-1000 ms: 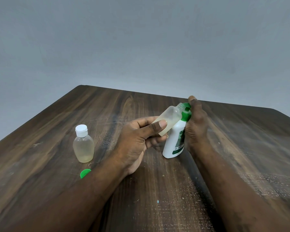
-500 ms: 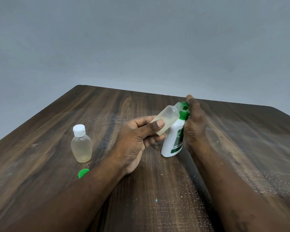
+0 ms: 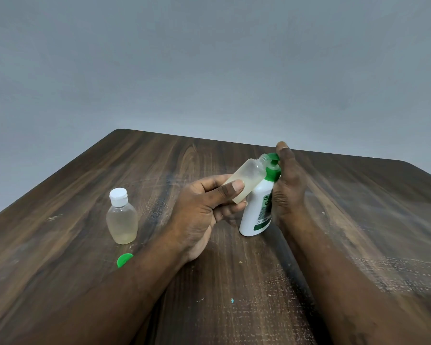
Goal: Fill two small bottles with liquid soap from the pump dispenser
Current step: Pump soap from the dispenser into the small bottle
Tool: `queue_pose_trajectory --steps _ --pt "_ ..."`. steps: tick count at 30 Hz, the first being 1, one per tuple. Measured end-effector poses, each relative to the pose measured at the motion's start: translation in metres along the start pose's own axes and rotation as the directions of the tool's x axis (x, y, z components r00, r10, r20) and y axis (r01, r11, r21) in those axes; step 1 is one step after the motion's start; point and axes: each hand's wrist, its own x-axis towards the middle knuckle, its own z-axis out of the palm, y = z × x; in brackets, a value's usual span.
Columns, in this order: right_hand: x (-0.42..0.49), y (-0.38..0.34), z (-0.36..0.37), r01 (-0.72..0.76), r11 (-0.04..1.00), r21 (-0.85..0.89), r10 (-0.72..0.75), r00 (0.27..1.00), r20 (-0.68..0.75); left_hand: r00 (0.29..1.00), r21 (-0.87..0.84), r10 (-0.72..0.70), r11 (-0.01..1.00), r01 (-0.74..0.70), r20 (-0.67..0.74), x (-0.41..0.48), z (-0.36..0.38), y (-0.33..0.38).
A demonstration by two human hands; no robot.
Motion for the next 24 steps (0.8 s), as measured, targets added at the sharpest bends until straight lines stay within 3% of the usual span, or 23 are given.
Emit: queue_pose_trajectory --steps 24 --pt "0.0048 0.0035 -0.0032 -0.008 0.999 0.034 0.007 0.999 0.034 1.0 -0.008 0.005 1.0 -0.005 0.008 0.0013 0.0014 -0.0012"
